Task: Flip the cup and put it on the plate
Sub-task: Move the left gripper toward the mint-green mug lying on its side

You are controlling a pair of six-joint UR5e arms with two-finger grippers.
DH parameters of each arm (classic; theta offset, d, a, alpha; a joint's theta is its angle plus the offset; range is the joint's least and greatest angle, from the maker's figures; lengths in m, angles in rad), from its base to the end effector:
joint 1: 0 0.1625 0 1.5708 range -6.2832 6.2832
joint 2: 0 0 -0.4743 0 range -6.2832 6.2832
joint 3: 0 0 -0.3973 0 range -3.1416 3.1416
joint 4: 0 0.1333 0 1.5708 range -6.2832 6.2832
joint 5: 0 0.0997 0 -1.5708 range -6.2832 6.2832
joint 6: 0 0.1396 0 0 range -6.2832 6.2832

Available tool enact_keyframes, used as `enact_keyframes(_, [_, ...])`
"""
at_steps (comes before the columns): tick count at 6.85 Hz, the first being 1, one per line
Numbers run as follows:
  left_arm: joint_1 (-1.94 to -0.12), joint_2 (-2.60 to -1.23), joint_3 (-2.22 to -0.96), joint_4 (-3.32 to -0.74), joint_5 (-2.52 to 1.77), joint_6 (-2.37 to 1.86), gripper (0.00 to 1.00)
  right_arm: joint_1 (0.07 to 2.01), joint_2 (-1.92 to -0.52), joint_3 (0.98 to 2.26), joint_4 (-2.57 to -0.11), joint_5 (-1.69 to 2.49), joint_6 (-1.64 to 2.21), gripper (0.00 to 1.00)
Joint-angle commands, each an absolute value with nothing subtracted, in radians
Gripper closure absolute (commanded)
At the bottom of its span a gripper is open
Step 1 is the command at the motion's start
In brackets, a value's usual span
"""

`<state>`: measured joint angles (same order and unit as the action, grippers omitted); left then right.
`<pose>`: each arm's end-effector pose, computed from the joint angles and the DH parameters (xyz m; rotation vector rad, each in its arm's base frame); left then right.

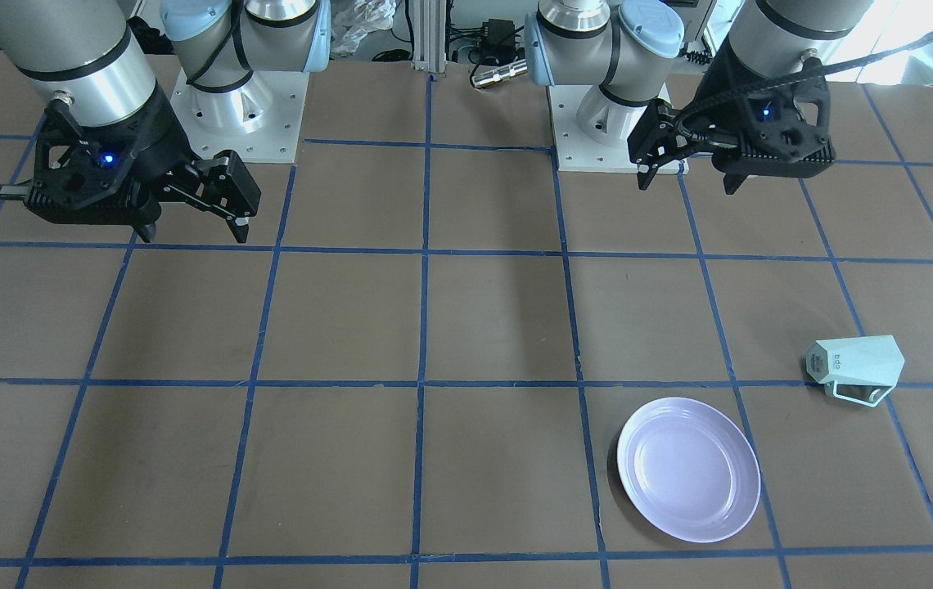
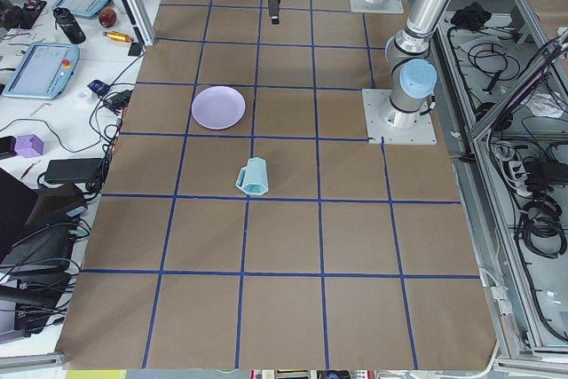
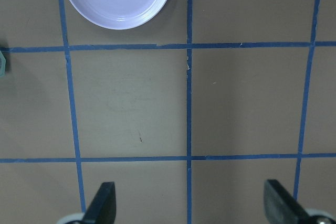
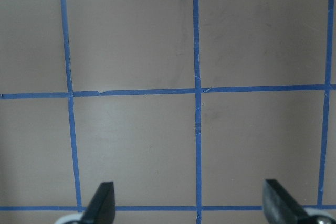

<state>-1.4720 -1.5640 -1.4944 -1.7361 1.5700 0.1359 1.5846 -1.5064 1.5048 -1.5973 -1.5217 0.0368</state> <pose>-0.0854 -0.4914 0.5225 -0.0580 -3.1281 -0.1275 0.1475 -0.5294 0.4999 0.0345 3.0913 -0.0415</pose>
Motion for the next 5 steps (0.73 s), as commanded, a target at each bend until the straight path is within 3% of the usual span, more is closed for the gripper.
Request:
enact_keyframes(1, [-1.305, -1.604, -1.502, -1.733, 1.562, 0.28, 0.0, 1.585, -1.506, 1.505, -1.597, -1.522, 0.037, 0.0])
enact_keyframes(5, [-1.061, -1.712, -1.482, -1.723, 1.568, 0.593, 0.0, 1.585, -1.506, 1.505, -1.597, -1.522, 0.037, 0.0])
